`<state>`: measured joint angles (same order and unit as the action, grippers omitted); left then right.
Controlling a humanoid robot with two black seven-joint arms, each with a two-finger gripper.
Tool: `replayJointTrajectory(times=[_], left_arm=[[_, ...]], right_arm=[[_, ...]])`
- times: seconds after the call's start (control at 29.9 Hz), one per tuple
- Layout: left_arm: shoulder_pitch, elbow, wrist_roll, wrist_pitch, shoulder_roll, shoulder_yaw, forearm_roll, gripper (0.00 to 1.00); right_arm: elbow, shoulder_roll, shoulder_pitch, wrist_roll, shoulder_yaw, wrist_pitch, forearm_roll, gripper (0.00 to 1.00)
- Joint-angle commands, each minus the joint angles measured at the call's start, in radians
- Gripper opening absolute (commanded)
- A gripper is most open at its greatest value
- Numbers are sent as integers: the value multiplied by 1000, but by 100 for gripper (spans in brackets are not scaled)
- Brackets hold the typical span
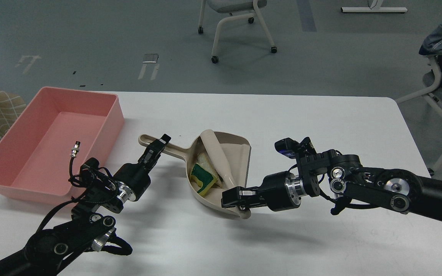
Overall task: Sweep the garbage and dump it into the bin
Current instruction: 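Sweep the sponge and white scrap into the dustpan with the brush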
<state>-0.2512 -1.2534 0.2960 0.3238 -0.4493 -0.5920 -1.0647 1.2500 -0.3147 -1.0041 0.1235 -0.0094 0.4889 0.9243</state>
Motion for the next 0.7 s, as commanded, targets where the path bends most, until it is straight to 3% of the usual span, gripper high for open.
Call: replayJointTrajectory(times=[0.0,0.43,0.67], left_arm=[[0,0,-1,1,1,-3,3,0],[1,0,-1,-3,7,-14,15,0],[-3,-4,-1,-14,18,-26,158,0]], right_arm=[[0,-6,-39,7,-6,0,-22,0],[111,-242,-191,10,-6,0,-113,0],[132,-452,-215,8,2,0,-117,0]])
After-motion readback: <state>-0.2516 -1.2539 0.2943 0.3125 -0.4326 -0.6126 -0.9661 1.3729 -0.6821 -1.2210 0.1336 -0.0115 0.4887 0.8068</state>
